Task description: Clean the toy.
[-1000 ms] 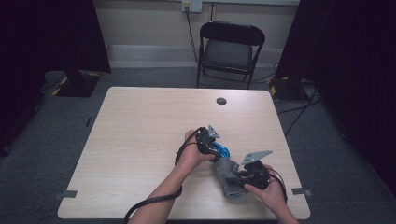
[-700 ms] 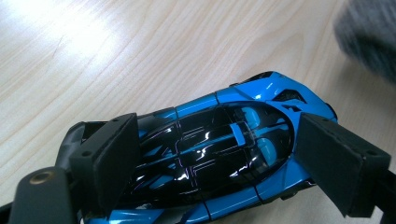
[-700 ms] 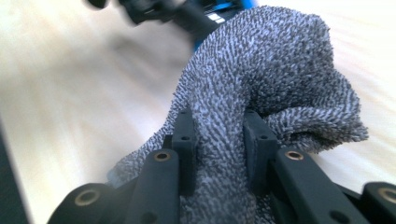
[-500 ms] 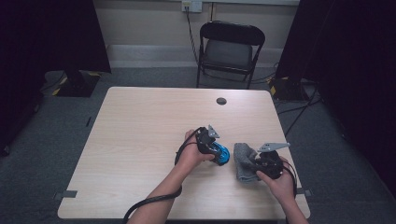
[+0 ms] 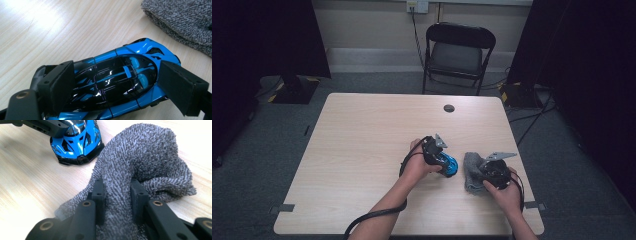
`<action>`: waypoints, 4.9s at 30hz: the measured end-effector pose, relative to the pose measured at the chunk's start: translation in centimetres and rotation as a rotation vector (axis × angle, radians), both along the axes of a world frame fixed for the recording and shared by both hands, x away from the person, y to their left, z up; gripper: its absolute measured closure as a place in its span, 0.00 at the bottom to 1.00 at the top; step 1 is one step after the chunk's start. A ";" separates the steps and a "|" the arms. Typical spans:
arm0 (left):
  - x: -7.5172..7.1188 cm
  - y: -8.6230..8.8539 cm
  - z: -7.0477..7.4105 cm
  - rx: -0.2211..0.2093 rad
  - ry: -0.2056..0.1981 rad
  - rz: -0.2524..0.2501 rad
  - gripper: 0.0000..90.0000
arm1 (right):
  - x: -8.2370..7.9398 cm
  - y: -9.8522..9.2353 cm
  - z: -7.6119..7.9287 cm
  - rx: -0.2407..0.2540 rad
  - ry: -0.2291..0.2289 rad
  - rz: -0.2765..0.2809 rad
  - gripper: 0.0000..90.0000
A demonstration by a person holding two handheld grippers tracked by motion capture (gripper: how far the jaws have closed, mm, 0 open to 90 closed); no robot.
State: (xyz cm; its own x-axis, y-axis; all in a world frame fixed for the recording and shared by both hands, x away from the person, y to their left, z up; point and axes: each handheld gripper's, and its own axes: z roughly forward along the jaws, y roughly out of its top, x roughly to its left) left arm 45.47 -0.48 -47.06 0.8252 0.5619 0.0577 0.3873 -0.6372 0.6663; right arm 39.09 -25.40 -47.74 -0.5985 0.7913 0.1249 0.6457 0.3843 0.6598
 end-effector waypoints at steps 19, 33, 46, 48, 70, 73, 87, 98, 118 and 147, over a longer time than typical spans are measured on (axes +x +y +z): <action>0.0 0.0 0.0 0.007 -0.001 -0.001 0.16 | -0.4 2.4 -0.1 0.023 0.034 0.095 0.78; -0.1 0.0 0.0 0.000 -0.002 0.003 0.16 | -1.0 3.3 -0.2 0.040 0.061 0.137 0.78; 0.0 -0.1 0.0 0.005 -0.003 0.002 0.16 | -1.5 4.3 -0.2 0.056 0.077 0.173 0.78; 0.0 -0.1 0.0 0.005 -0.002 0.002 0.16 | -1.6 4.3 -0.2 0.058 0.081 0.179 0.78; -0.1 -0.1 0.0 0.003 -0.004 0.005 0.16 | -2.9 6.7 -0.4 0.068 0.092 0.278 0.78; -0.1 -0.1 0.0 -0.001 -0.004 0.005 0.16 | -3.2 6.9 -0.2 0.064 0.100 0.303 0.78; -0.1 0.0 -0.1 -0.006 -0.008 0.001 0.16 | -3.3 2.6 2.5 0.039 0.071 0.282 0.77; -0.3 -0.2 -0.1 -0.006 -0.011 0.002 0.16 | 2.4 -0.9 4.0 0.000 0.029 0.136 0.77; -0.4 -0.1 -0.2 -0.018 -0.018 -0.004 0.16 | 10.4 4.4 1.4 -0.138 0.041 0.081 0.67; -0.6 -0.1 -0.3 -0.031 -0.025 -0.007 0.16 | 10.9 3.6 1.9 0.011 0.027 -0.059 0.49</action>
State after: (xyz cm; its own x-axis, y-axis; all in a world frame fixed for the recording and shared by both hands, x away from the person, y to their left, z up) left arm 44.90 -0.58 -47.37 0.8275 0.5582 0.0609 0.3662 -0.6186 0.6952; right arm 50.01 -21.82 -45.82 -0.5473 0.8236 0.1489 0.6847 0.3383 0.6456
